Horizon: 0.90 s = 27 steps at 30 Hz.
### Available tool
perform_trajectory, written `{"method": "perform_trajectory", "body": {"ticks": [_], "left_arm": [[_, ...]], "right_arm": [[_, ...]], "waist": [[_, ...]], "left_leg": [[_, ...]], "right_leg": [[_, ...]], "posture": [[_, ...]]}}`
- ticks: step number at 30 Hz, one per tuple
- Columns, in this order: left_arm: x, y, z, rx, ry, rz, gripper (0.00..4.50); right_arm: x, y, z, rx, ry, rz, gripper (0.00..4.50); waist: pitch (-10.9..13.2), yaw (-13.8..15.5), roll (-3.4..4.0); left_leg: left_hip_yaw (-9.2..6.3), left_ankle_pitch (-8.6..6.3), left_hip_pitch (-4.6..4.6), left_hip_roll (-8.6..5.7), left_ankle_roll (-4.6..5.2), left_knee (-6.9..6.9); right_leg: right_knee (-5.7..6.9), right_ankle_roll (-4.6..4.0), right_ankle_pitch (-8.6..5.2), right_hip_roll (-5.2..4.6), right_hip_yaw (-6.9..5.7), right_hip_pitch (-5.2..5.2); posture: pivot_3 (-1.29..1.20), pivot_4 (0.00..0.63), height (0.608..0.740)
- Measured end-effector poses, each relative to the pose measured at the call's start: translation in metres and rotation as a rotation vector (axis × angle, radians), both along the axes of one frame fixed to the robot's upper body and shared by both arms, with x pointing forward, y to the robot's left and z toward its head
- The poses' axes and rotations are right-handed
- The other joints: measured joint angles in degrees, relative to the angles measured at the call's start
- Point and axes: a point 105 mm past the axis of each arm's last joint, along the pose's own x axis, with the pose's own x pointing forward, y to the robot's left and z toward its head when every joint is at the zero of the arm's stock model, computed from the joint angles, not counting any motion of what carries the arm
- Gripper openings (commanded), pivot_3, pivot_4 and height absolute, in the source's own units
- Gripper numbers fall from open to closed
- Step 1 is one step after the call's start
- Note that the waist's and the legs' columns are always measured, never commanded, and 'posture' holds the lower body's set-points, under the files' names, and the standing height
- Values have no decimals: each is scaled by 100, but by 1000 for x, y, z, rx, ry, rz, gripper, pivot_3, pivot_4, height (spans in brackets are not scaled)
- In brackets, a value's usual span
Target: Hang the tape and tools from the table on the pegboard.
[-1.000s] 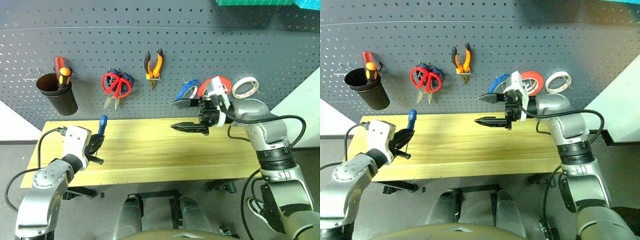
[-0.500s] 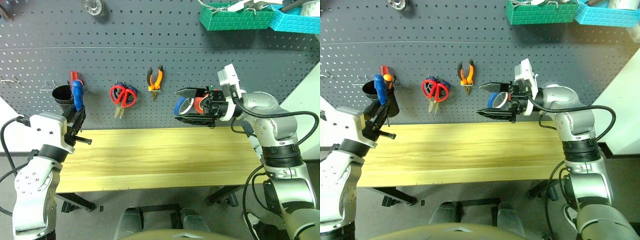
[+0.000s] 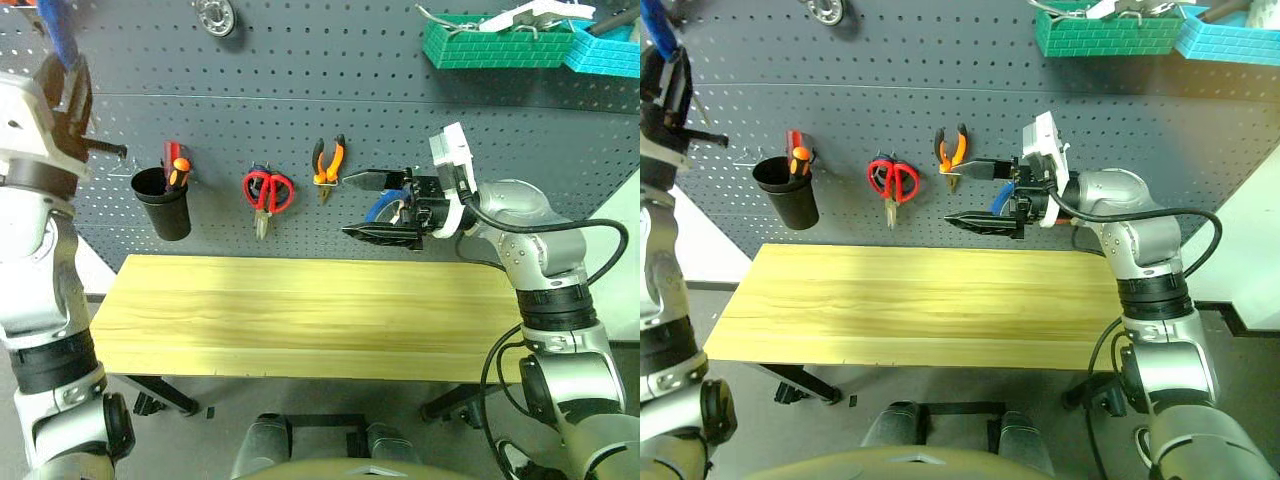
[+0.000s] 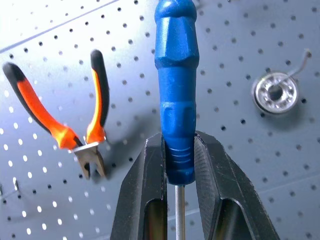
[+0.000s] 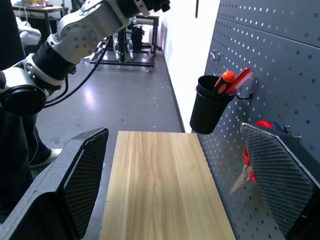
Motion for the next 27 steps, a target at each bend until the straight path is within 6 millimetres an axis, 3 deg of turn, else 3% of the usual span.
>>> {"method": "perform_trajectory", "body": {"ticks": [9, 18, 21, 27], "left_arm": [[52, 17, -52, -84, 218, 35, 414], [77, 13, -74, -99, 287, 5, 414], [83, 15, -92, -119, 348, 16, 414], [90, 19, -129, -151, 469, 54, 2386]], "right_arm": [[3, 0, 0, -4, -4, -24, 4500], [4, -3, -9, -14, 15, -59, 4500], [2, -4, -13, -27, 15, -68, 4500], [1, -6, -16, -54, 6, -87, 4500]], "waist": [[-5, 136, -1], [-5, 126, -1], [-5, 116, -1], [-4, 116, -2]], "left_leg": [[5, 5, -1, 0, -8, 1], [7, 5, -3, 0, -8, 1], [7, 5, -3, 1, -8, 1], [7, 5, -7, 1, -8, 3]], "right_leg": [[24, 4, -8, 0, 0, -14], [39, -2, -14, 0, 1, -26], [47, -3, -16, 1, 3, -32], [48, -4, -18, 1, 3, -36]], "posture": [[268, 30, 740], [239, 45, 740], [229, 51, 740], [204, 65, 740]]}}
